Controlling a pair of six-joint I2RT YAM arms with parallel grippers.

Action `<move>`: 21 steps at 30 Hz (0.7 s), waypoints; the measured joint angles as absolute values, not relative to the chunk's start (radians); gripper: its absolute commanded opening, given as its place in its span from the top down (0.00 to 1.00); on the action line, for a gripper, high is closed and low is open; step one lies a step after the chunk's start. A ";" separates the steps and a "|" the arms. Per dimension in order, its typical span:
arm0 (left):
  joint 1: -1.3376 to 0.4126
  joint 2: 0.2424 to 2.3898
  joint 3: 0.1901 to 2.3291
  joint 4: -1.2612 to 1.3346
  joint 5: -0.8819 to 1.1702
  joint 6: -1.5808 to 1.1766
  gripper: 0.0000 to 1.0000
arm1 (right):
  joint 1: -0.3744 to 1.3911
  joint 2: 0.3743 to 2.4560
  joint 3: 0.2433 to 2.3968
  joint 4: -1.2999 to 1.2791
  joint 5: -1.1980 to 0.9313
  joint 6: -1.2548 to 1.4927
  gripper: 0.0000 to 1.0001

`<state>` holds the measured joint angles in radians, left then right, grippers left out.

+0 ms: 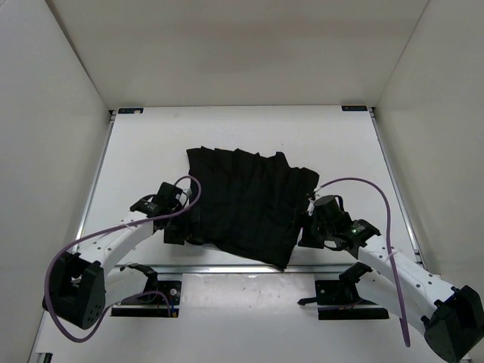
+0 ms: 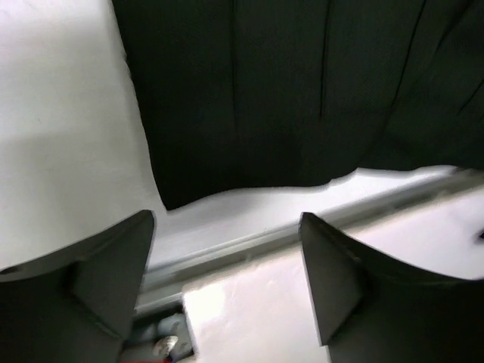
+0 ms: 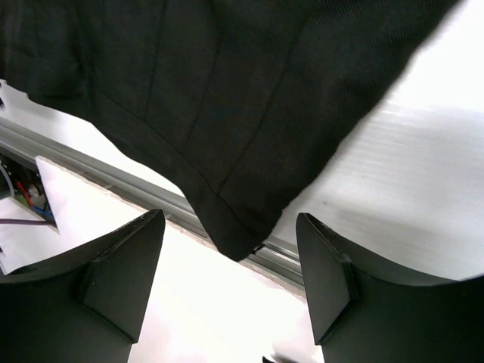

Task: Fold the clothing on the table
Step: Flatten the skirt out

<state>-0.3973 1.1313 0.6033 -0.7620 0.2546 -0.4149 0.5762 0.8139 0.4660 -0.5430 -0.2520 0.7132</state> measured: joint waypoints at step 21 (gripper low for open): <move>-0.323 1.030 0.395 -0.347 0.232 -0.667 1.00 | 0.580 0.673 0.215 -0.387 -0.354 0.819 0.38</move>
<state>-0.3233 1.0298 0.3954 -0.3470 0.2321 -0.6666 0.5800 0.6735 0.2153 -0.3870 -0.3538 0.8192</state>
